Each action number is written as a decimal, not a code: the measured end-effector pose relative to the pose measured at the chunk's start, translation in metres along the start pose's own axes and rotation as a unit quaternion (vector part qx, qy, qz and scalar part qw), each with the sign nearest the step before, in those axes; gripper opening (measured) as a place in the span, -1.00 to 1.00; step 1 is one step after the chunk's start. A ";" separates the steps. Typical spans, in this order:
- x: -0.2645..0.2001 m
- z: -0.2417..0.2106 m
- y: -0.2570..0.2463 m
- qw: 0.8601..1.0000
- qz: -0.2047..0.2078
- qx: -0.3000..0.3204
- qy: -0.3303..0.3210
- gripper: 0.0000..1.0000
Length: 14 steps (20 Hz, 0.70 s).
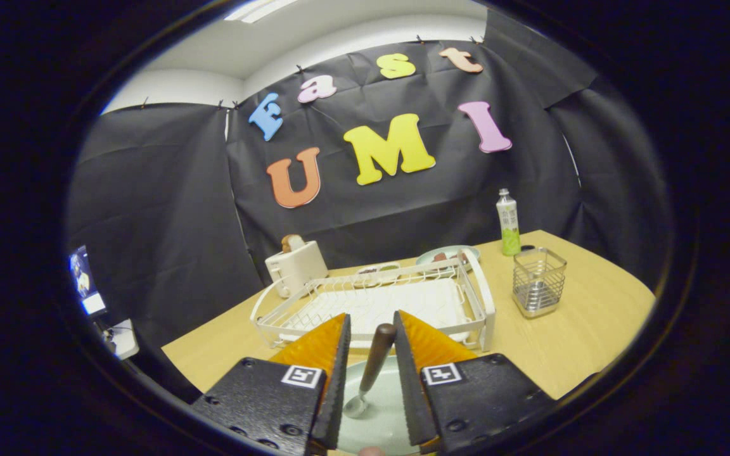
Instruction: Take the plate from the dish rack, then take the spoon from the basket and place it into the plate.
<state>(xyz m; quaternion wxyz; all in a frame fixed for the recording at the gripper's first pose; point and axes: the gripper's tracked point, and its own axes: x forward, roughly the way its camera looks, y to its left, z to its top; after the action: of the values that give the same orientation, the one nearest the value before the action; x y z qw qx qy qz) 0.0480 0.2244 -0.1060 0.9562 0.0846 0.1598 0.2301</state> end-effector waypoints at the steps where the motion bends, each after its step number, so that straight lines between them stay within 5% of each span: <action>1: -0.002 0.003 -0.003 1.000 -0.006 -0.006 -0.008 0.16; 5: -0.012 0.014 -0.010 0.998 -0.025 -0.036 -0.037 0.94; 14: -0.043 0.053 -0.044 0.986 -0.101 -0.091 -0.094 1.00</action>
<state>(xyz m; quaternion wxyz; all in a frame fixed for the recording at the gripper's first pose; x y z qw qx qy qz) 0.0484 0.1614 -0.0552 0.9891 0.0019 0.0550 0.1364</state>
